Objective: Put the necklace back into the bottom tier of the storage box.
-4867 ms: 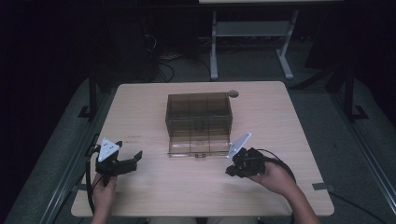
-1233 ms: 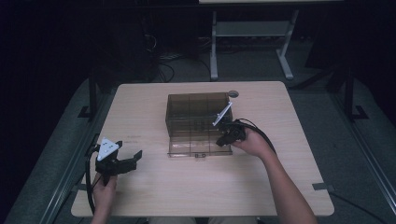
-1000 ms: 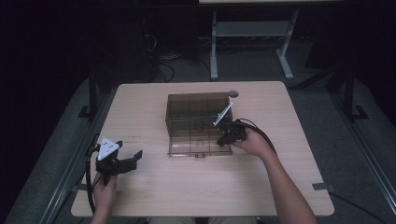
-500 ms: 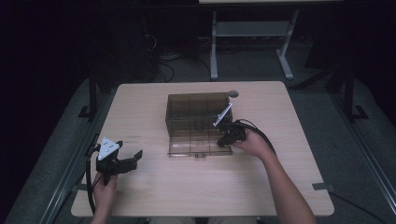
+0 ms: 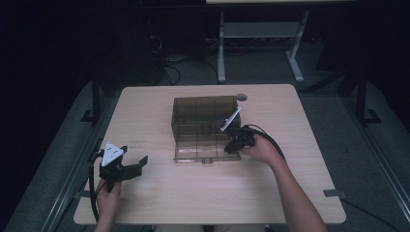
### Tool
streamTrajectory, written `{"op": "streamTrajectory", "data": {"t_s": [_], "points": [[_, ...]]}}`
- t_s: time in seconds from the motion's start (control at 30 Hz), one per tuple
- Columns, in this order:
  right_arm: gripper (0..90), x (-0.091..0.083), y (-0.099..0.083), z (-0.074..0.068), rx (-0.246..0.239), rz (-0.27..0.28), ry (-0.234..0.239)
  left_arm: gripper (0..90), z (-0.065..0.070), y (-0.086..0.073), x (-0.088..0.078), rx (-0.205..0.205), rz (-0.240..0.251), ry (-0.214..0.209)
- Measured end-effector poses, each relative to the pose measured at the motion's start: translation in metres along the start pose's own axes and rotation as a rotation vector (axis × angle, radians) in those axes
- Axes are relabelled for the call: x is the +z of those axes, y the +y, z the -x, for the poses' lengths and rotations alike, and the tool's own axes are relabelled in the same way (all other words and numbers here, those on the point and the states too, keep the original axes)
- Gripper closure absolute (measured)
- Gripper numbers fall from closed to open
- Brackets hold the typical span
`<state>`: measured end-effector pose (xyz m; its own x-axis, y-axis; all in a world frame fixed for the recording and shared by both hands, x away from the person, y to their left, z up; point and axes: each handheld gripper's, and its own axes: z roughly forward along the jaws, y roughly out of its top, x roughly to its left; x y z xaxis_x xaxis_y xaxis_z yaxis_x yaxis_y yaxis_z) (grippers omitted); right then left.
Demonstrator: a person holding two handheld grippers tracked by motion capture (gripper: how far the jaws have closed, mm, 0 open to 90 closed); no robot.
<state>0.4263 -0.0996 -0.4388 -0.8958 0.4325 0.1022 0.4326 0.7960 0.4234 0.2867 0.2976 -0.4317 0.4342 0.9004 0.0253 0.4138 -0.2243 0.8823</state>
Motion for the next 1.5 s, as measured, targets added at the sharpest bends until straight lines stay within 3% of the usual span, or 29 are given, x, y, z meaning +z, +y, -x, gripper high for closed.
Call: {"op": "streamTrajectory", "data": {"t_s": [0.9,1.5], "points": [[63.6,-0.011,-0.002,-0.007,0.004,0.033,-0.015,13.1,0.004,0.0,0.001,0.013,-0.006,-0.007],[58.4,-0.03,-0.006,-0.013,0.001,0.08,-0.028,13.0,0.003,0.0,0.0,0.011,-0.007,-0.006]]}}
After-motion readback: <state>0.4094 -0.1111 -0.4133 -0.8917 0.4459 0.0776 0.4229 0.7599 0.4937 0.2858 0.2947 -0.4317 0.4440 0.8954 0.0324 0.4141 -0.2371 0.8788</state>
